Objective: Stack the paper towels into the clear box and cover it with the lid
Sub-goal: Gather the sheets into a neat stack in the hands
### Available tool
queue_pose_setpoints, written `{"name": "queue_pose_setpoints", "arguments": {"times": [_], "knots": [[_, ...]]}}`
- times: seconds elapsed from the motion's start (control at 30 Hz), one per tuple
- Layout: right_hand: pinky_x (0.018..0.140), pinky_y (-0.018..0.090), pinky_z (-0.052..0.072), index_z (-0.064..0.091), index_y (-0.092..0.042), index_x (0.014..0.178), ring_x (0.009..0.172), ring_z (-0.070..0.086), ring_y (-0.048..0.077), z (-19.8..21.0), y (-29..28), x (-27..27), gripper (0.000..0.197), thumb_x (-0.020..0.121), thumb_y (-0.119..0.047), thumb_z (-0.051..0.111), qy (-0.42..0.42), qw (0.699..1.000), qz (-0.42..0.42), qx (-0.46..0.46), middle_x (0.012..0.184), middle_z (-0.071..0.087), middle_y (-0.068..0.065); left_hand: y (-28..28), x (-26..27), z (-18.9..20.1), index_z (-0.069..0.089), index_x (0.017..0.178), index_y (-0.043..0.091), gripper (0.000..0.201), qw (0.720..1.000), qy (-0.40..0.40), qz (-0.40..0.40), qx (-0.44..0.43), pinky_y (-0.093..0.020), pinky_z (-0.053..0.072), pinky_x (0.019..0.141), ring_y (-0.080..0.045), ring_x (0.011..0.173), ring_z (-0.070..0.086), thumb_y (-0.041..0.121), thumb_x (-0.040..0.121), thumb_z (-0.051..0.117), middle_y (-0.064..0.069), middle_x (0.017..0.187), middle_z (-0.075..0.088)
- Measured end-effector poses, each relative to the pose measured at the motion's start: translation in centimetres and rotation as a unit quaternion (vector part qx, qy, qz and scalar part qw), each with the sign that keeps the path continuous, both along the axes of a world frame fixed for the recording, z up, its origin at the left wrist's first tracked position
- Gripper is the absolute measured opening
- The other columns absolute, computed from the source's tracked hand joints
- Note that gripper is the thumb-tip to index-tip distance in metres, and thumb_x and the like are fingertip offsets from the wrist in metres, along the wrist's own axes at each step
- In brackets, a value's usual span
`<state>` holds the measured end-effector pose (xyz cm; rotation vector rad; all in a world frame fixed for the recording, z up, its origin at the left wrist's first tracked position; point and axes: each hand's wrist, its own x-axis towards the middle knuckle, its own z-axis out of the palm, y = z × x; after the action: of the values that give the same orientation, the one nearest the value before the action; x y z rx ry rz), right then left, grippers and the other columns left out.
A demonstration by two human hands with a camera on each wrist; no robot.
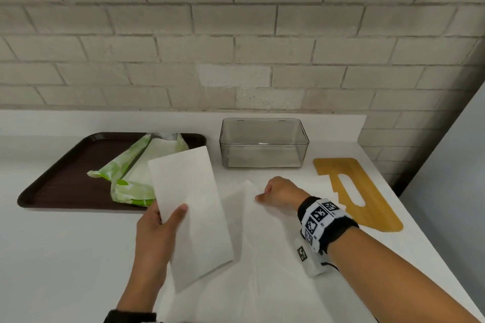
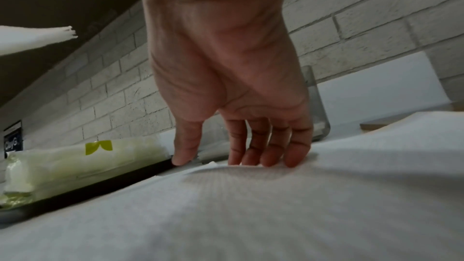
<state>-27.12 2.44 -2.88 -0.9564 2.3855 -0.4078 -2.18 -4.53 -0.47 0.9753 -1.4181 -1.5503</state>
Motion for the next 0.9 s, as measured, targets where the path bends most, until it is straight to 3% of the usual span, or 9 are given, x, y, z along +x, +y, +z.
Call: {"name": "queue_pose_setpoints", "arguments": {"times": [0.13, 0.37, 0.43, 0.47, 0.53, 0.6, 0.67, 0.8, 0.9], "knots": [[0.099, 0.039, 0.037, 0.053, -0.014, 0.107, 0.116, 0.042, 0.024, -0.3, -1.1, 0.7, 0.051, 0.077, -0.055, 0.063, 0.048, 0.998, 0.029, 0.033, 0.114, 0.051, 0.002, 0.3, -0.1, -0.3, 0.06, 0.114, 0.015, 0.028, 1.0, -0.006, -0.005, 0.008, -0.026, 0.048, 0.068, -0.018, 0.089, 0.066, 0.007, 0.088, 0.062, 0.002, 0.099, 0.069], [0.106, 0.044, 0.031, 0.047, -0.013, 0.129, 0.121, 0.043, 0.027, 0.7, -0.1, -1.7, 0.069, 0.076, -0.052, 0.068, 0.098, 0.978, 0.081, 0.166, 0.126, 0.051, 0.004, 0.0, 0.2, -0.5, 0.064, 0.104, 0.02, 0.021, 1.0, -0.002, -0.003, 0.029, -0.033, 0.05, 0.072, -0.022, 0.09, 0.067, 0.008, 0.087, 0.063, 0.0, 0.098, 0.07], [0.1, 0.042, 0.037, 0.056, -0.011, 0.115, 0.102, 0.049, 0.023, 1.1, 0.5, -2.8, 0.051, 0.077, -0.041, 0.072, 0.083, 0.977, 0.097, 0.169, 0.105, 0.053, 0.002, -0.1, 0.0, -0.4, 0.064, 0.099, 0.025, 0.019, 1.0, 0.001, -0.005, 0.027, -0.032, 0.05, 0.071, -0.021, 0.09, 0.067, 0.009, 0.087, 0.063, 0.003, 0.097, 0.071], [0.09, 0.037, 0.041, 0.06, -0.013, 0.096, 0.09, 0.048, 0.02, 1.6, 0.8, -3.0, 0.032, 0.077, -0.034, 0.074, 0.078, 0.982, 0.102, 0.141, 0.09, 0.051, -0.001, 0.0, -0.2, -0.2, 0.065, 0.099, 0.025, 0.02, 1.0, 0.005, -0.01, 0.027, -0.031, 0.05, 0.071, -0.02, 0.09, 0.067, 0.009, 0.088, 0.063, 0.004, 0.097, 0.071], [0.065, 0.025, 0.037, 0.049, -0.018, 0.065, 0.069, 0.044, 0.013, 2.6, 1.6, -3.2, 0.029, 0.077, -0.022, 0.075, 0.049, 0.994, 0.092, 0.024, 0.069, 0.043, -0.006, 0.1, -0.7, 0.1, 0.065, 0.1, 0.026, 0.02, 0.999, 0.018, -0.023, 0.033, -0.03, 0.05, 0.071, -0.018, 0.09, 0.067, 0.01, 0.089, 0.062, 0.004, 0.098, 0.072], [0.059, 0.022, 0.034, 0.052, -0.015, 0.065, 0.065, 0.045, 0.01, 4.0, 2.6, -2.9, 0.026, 0.076, -0.015, 0.076, -0.026, 0.988, 0.054, -0.143, 0.066, 0.048, -0.006, 0.2, -1.2, 0.5, 0.066, 0.101, 0.026, 0.019, 0.997, 0.033, -0.039, 0.053, -0.032, 0.051, 0.071, -0.018, 0.089, 0.068, 0.011, 0.09, 0.06, 0.003, 0.097, 0.073], [0.068, 0.026, 0.04, 0.061, -0.017, 0.068, 0.072, 0.054, 0.015, 6.0, 3.8, -2.5, 0.019, 0.073, -0.013, 0.078, -0.164, 0.94, 0.031, -0.299, 0.072, 0.06, -0.003, 0.3, -1.7, 0.9, 0.066, 0.103, 0.024, 0.019, 0.994, 0.054, -0.055, 0.075, -0.033, 0.052, 0.07, -0.018, 0.087, 0.07, 0.012, 0.092, 0.056, 0.003, 0.095, 0.075], [0.069, 0.027, 0.056, 0.075, -0.015, 0.077, 0.078, 0.07, 0.018, 10.1, 4.8, -0.7, 0.035, 0.049, -0.028, 0.09, -0.414, 0.763, 0.025, -0.496, 0.084, 0.074, 0.005, 0.3, -2.8, 2.1, 0.064, 0.111, 0.02, 0.022, 0.985, 0.1, -0.075, 0.122, -0.032, 0.052, 0.067, -0.02, 0.087, 0.069, 0.014, 0.093, 0.054, -0.001, 0.098, 0.074], [0.062, 0.024, 0.055, 0.074, -0.015, 0.081, 0.071, 0.07, 0.013, 12.6, 4.2, 1.4, 0.023, 0.066, -0.032, 0.073, -0.393, 0.736, 0.008, -0.551, 0.079, 0.074, 0.001, 0.5, -3.5, 3.0, 0.064, 0.112, 0.019, 0.022, 0.976, 0.127, -0.104, 0.143, -0.034, 0.052, 0.068, -0.021, 0.085, 0.069, 0.017, 0.094, 0.051, -0.004, 0.098, 0.074]]}}
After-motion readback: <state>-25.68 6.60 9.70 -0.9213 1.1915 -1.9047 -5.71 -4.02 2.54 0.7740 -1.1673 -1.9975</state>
